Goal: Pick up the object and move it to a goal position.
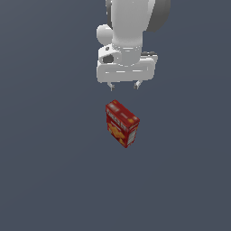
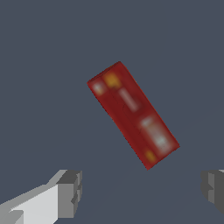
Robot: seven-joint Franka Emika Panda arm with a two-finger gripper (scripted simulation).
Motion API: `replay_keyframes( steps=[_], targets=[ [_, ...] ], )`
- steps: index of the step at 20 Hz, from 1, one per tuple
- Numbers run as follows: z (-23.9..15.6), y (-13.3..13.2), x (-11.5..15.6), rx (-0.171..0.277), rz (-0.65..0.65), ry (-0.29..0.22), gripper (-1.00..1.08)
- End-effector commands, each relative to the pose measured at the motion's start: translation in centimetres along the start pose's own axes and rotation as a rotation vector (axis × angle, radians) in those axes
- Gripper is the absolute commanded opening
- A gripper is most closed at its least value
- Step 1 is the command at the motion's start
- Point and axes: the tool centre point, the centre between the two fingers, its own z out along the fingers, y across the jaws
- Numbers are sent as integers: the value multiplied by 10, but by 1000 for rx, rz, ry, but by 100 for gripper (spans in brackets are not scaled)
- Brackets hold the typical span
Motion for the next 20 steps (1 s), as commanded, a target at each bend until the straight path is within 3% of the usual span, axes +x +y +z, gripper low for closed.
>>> replay_keyframes(
  steps=[1, 10, 20],
  targets=[
    [0, 0, 0, 0, 0, 0, 100],
    [3, -12, -3, 6, -17, -28, 100],
    [6, -11, -1, 6, -48, -27, 100]
  ],
)
